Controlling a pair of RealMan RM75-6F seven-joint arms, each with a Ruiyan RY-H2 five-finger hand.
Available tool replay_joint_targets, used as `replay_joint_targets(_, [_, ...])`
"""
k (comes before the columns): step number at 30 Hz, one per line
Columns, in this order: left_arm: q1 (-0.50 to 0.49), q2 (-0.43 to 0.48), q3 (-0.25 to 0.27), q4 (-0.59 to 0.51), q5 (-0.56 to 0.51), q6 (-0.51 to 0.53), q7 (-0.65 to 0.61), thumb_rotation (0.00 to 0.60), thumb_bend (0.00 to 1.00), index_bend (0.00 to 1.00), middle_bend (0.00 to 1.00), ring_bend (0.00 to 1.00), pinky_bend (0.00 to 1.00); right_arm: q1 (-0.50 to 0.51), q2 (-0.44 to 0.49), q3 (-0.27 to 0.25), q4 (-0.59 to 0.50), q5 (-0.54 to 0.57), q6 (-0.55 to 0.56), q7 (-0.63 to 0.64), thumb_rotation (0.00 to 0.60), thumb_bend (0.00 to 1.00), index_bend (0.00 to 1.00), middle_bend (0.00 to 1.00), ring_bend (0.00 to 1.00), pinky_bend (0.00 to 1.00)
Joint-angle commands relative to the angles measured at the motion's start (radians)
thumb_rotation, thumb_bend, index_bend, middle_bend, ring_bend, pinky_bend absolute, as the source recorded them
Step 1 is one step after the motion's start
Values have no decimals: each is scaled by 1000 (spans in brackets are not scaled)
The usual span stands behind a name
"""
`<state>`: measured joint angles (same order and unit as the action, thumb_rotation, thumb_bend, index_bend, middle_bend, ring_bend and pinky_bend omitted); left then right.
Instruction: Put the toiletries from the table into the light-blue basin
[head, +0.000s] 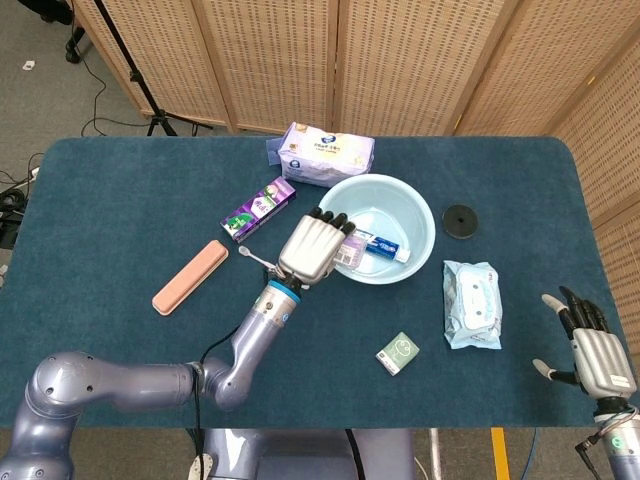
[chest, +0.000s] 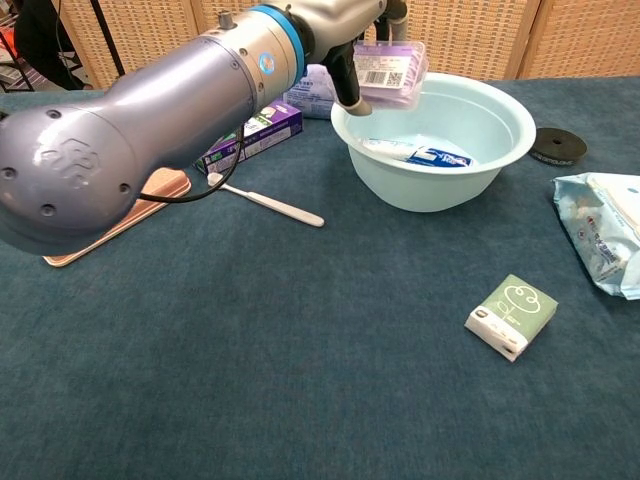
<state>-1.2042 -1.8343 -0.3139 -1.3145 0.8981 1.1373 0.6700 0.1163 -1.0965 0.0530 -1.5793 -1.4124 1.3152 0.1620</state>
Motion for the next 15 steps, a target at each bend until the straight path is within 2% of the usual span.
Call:
replay_joint_targets(1, [-45, -90, -36, 183, 28, -46, -49, 600, 353, 751, 387, 379, 345, 0, 3, 2, 4, 6, -5, 10, 600, 208, 124, 0, 0, 0])
replay_joint_targets(6, [-125, -208, -82, 463, 57, -123, -135, 600, 353, 751, 388, 380, 345, 1, 5, 11, 21, 31, -19, 37, 600, 208, 123, 0, 0, 0])
replay_joint_targets(15, [-208, -337, -109, 711, 96, -235, -248, 600, 340, 751, 371, 379, 345, 1, 6, 20, 39, 53, -33, 61, 600, 208, 123, 0, 0, 0])
